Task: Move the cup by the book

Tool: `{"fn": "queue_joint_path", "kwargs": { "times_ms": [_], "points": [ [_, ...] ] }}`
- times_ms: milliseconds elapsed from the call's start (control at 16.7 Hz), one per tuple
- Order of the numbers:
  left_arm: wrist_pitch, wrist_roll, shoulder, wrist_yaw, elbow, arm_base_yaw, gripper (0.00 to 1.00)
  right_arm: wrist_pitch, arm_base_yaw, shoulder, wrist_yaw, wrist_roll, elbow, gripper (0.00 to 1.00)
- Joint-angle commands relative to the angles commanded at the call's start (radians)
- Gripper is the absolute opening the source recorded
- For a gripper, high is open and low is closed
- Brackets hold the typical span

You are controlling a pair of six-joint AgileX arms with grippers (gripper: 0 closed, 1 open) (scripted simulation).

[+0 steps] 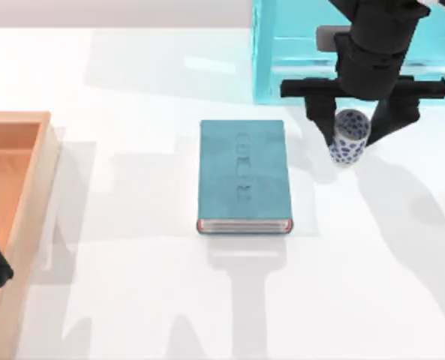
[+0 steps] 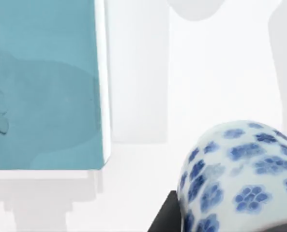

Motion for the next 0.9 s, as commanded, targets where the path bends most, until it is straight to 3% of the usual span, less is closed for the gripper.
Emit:
{"fn": "queue_joint_path", "kwargs": {
  "times_ms": [360, 660, 900],
  "points": [
    [0.000, 0.000, 0.000, 0.000, 0.000, 0.000, 1.00, 0.194, 0.008, 0.007, 0.000, 0.001, -0.197, 0.00],
    [0.000, 0.000, 0.000, 0.000, 0.000, 0.000, 1.00, 0.216, 0.008, 0.008, 0.000, 0.003, -0.218, 0.00],
    [0.000, 0.000, 0.000, 0.000, 0.000, 0.000, 1.00, 0.216, 0.008, 0.008, 0.000, 0.003, -0.218, 0.30]
  ]
}}
